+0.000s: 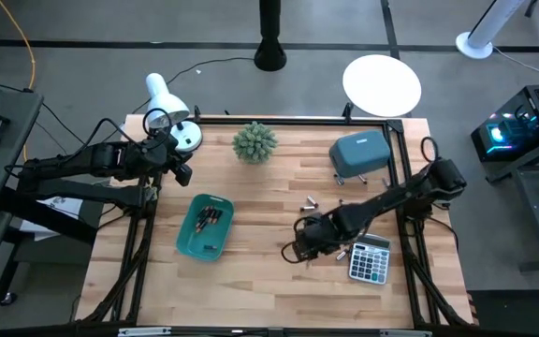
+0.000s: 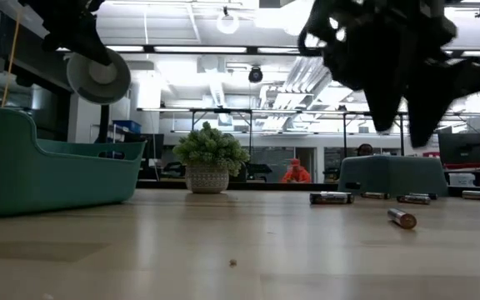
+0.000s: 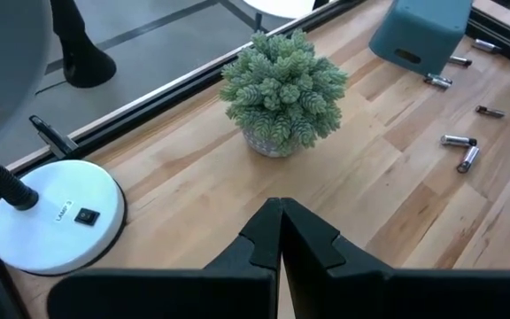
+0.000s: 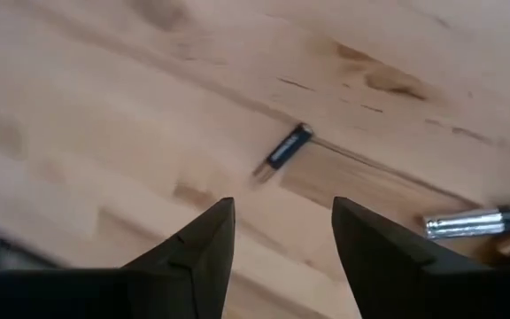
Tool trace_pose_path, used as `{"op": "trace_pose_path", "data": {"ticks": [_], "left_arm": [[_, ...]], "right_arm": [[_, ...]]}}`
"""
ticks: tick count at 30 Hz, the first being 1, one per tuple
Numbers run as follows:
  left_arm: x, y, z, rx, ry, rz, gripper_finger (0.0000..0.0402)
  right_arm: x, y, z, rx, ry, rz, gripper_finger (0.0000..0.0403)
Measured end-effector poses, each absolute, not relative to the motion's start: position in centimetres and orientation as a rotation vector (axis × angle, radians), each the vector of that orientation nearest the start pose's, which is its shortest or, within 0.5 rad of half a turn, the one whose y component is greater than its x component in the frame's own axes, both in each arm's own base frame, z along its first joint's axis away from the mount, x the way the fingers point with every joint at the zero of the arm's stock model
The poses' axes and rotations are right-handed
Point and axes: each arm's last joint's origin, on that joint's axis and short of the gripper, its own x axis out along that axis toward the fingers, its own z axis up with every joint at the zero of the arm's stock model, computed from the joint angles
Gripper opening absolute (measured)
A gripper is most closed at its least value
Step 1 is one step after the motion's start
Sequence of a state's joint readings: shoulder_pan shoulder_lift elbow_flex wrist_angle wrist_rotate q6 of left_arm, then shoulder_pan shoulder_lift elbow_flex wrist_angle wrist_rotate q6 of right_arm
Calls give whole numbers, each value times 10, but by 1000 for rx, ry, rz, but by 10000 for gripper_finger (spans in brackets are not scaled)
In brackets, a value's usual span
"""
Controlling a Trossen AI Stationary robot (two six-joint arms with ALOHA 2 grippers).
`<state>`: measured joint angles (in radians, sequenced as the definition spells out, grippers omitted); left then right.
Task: Sort batteries
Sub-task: Put the black battery into the green bin
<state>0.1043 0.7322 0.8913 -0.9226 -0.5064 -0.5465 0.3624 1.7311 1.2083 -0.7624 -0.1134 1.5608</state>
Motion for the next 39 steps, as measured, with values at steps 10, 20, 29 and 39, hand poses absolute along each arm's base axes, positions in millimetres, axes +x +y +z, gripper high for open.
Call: {"op": "trace_pose_path", "data": {"ticks": [10,20,29,39], "left_arm": [[122,26,313,-357,594,726,0],[122,26,313,-324,611,704,0],[122,26,313,-307,617,699,0],[122,26,313,-291,619,696,0]], "right_arm": [[315,131,179,1280,1204,-865,179],[324,134,156,1323,1202,-940,179],[329,137,131,1294,1263,-979,152],[331,105,147,1131,1211,-912,17]]}}
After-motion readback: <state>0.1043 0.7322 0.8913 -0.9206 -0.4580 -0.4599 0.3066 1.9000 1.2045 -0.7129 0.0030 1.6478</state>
